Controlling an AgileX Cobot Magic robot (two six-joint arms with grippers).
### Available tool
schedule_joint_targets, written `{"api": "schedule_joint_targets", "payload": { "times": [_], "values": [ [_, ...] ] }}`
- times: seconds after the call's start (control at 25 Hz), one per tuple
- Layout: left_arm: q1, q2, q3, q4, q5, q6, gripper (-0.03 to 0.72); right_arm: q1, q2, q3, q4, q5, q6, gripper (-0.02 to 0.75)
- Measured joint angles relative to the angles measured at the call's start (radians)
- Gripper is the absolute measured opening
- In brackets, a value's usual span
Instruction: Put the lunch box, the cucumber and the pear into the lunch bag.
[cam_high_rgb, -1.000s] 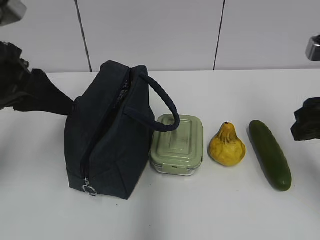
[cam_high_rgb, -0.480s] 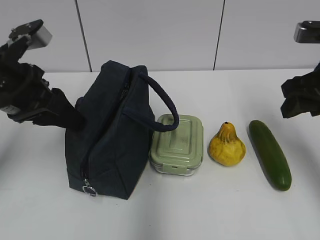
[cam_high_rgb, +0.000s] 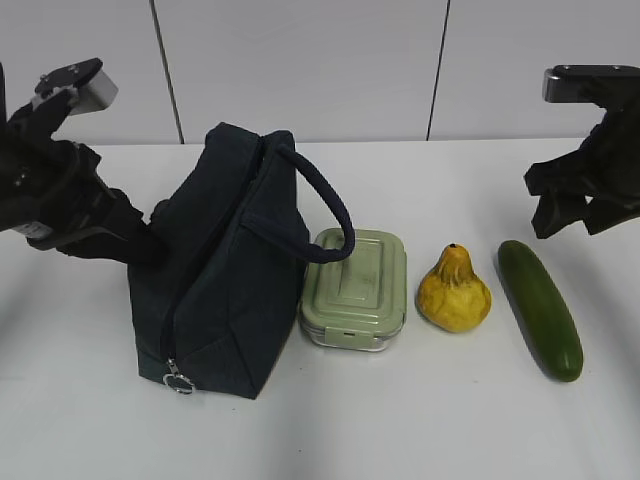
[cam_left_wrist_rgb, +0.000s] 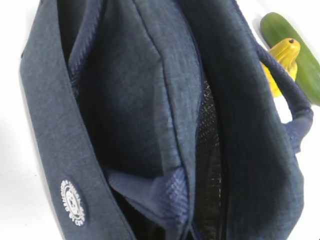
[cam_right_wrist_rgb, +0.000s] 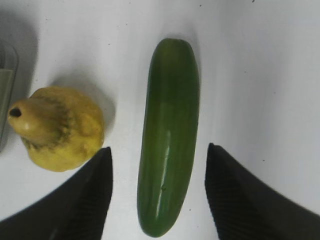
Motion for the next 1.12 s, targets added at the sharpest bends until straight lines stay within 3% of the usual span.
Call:
{"api": "schedule_joint_targets", "payload": {
  "times": [0.32, 0.88, 1.0, 1.12],
  "values": [
    [0.0, 0.0, 0.0, 0.0, -0.005, 0.002, -0.013, -0.002, 0.183, -0.124, -0.062, 0.073, 0.013, 0.566],
    [0.0, 0.0, 0.0, 0.0, -0.017, 0.002, -0.013, -0.002, 0.382, -0.195, -0.051, 0.089, 0.013, 0.576],
    [0.0, 0.0, 0.0, 0.0, -0.017, 0.003, -0.013, -0.002, 0.41, -0.196, -0.029, 0.107, -0.004, 0.543],
    [0.0, 0.0, 0.0, 0.0, -0.018, 0.003, -0.013, -0.002, 0.415, -0.2, -0.022, 0.122, -0.008, 0.444]
  ]
}}
